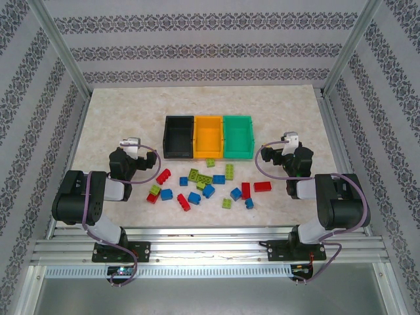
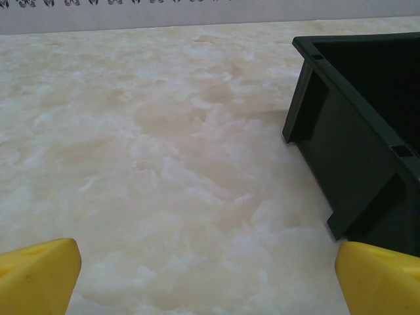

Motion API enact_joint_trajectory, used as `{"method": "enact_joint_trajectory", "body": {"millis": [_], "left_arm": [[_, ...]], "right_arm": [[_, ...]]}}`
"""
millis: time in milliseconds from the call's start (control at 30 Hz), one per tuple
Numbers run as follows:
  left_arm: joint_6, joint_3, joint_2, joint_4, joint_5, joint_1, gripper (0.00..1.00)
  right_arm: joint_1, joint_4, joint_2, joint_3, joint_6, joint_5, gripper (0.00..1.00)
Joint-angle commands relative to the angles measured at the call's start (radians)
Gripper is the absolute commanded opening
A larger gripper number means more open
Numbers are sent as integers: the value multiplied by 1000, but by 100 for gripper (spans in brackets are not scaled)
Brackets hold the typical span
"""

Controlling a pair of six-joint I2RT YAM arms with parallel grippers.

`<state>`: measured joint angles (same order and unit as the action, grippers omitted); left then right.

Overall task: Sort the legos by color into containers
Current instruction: Pick up the lego from the center of the table.

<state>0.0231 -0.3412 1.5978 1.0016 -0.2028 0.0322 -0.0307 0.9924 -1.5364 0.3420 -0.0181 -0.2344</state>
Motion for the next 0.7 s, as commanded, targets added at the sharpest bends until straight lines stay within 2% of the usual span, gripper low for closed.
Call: {"method": "enact_joint_trajectory", "body": {"millis": [0,533,667], "left_arm": [[18,-18,-9,-6,-15,-5,99],[12,-11,-10,5,3,-6,99],[22,13,-12,48,-11,-7,100]], "right_arm": [[-4,33,-8,-5,10,-29,98],[-3,35,-6,-5,15,-24,98],[31,56,19,-30,34,57,98]]}}
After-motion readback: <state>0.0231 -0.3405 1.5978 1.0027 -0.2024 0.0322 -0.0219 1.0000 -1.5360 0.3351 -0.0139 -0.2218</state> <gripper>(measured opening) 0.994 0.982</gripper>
